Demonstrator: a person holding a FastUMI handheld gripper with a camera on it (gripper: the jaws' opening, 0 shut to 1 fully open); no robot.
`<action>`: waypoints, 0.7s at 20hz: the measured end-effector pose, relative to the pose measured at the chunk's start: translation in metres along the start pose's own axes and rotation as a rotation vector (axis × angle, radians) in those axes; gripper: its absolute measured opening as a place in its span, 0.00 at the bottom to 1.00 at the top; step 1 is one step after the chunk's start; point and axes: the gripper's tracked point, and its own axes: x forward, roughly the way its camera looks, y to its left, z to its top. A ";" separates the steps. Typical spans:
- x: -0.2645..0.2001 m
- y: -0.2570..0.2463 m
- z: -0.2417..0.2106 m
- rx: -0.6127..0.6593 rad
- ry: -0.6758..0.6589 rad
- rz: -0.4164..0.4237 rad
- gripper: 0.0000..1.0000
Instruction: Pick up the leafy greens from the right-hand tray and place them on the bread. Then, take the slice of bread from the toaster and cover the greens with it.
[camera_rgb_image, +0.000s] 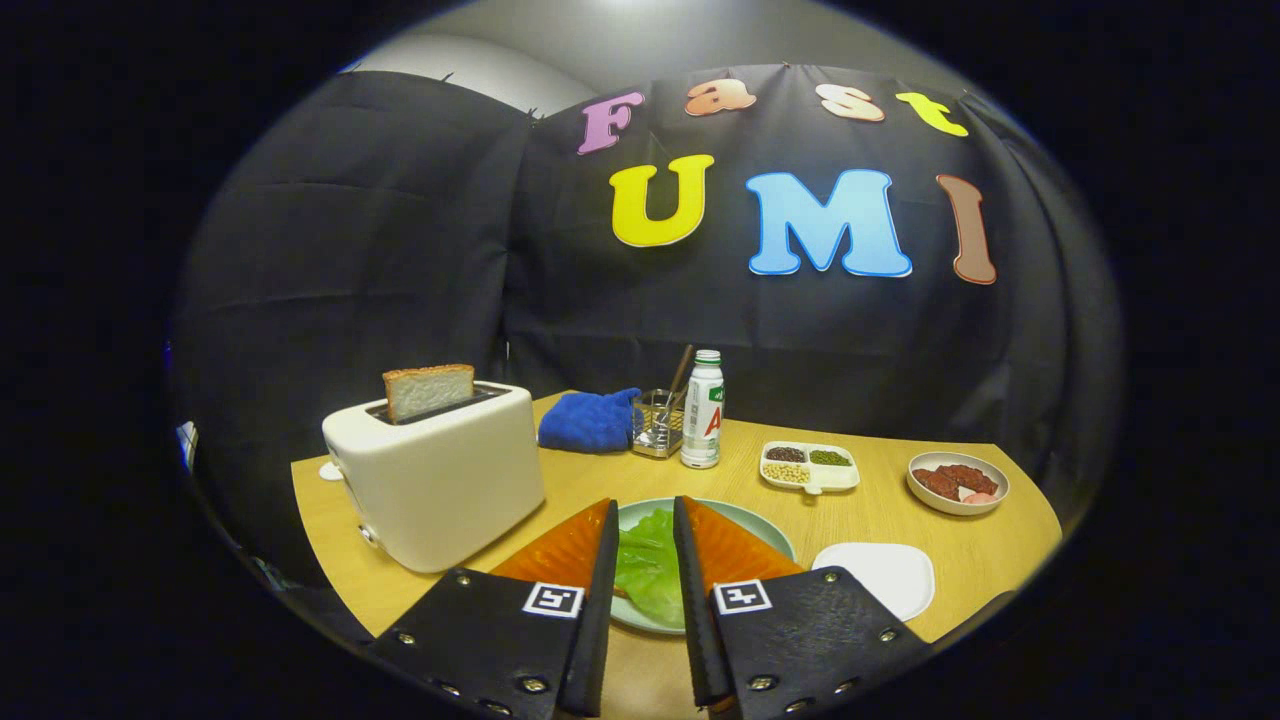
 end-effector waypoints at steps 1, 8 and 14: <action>0.003 0.008 0.003 0.008 0.002 -0.008 0.33; 0.020 0.091 0.026 0.068 -0.015 0.029 0.33; 0.041 0.176 0.042 0.041 -0.038 0.121 0.33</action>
